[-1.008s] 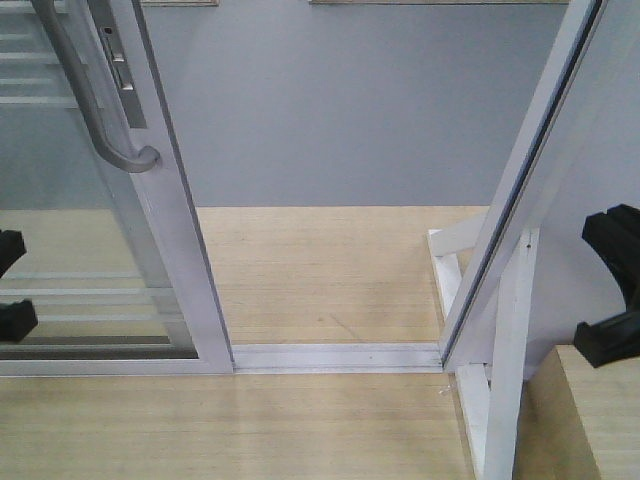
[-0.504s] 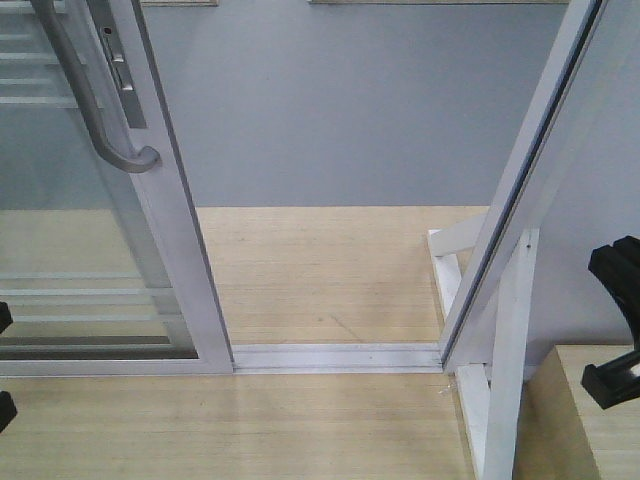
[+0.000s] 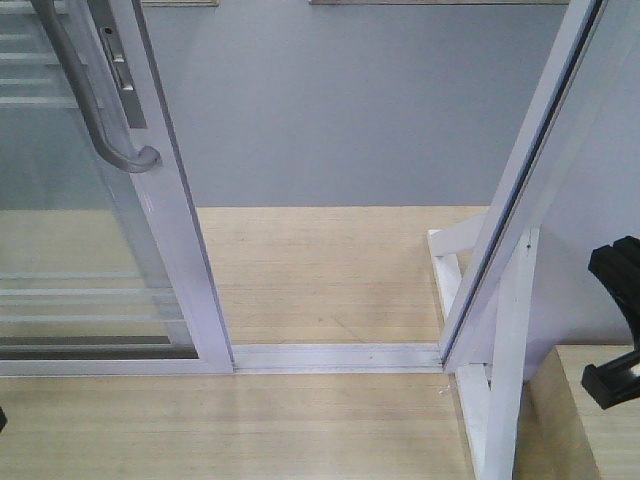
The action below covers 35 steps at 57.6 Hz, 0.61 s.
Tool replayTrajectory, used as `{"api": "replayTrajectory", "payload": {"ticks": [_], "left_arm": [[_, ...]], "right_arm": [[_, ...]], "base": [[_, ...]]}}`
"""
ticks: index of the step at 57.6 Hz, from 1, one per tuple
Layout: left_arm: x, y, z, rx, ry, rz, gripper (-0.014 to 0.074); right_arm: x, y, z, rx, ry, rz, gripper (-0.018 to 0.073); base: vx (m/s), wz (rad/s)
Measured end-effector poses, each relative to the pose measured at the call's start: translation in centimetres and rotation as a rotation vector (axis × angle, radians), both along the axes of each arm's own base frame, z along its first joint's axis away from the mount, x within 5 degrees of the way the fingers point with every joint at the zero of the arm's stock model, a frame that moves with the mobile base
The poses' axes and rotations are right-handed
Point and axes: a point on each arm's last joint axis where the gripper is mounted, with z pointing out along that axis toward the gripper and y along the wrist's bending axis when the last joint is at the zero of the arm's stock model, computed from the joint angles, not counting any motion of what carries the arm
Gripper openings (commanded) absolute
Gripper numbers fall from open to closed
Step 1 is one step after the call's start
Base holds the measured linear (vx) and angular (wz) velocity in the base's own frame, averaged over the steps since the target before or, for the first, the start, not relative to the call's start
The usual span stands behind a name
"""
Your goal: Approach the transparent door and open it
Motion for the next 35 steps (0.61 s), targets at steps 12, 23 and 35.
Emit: {"api": "replayTrajectory", "payload": {"ticks": [12,23,35], "left_arm": [[-1.1,0.5,-3.0,0.001,-0.094,0.058,0.0001],[-1.4,0.5,-3.2,0.014,-0.096,0.054,0.0004],[-1.4,0.5,-3.2,0.013,-0.089,0.053,0.0004]], "right_arm": [[0.0,0.0,0.0,0.0,0.0,0.0,0.0002],[0.0,0.0,-0.1,-0.001,0.004,0.0,0.0002],[0.0,0.0,-0.1,0.0,0.005,0.0,0.0002]], "base": [[0.0,0.0],[0.0,0.0],[0.0,0.0]]}}
